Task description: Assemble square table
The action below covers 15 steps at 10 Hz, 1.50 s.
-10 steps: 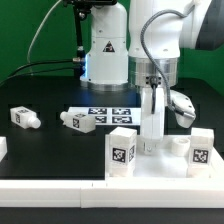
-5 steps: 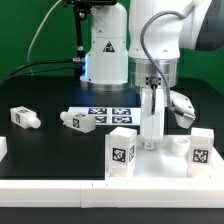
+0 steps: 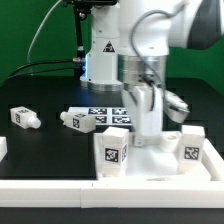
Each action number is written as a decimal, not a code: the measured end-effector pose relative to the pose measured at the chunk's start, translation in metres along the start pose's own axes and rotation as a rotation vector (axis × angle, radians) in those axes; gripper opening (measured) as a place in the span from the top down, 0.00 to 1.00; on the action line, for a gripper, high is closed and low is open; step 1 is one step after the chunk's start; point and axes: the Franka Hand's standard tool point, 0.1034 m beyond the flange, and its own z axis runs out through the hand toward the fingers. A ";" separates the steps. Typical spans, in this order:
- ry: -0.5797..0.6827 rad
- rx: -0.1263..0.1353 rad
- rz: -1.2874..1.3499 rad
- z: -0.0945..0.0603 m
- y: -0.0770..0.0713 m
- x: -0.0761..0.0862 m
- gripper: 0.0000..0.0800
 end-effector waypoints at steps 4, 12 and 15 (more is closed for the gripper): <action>0.013 0.005 -0.385 0.002 0.012 0.022 0.94; -0.022 0.002 -1.144 -0.005 -0.015 0.069 0.94; -0.021 -0.008 -1.570 -0.021 -0.047 0.097 0.94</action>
Offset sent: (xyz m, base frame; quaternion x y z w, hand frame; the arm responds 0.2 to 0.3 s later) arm 0.0000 0.0000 0.0000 0.0000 0.0000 -0.1938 0.9810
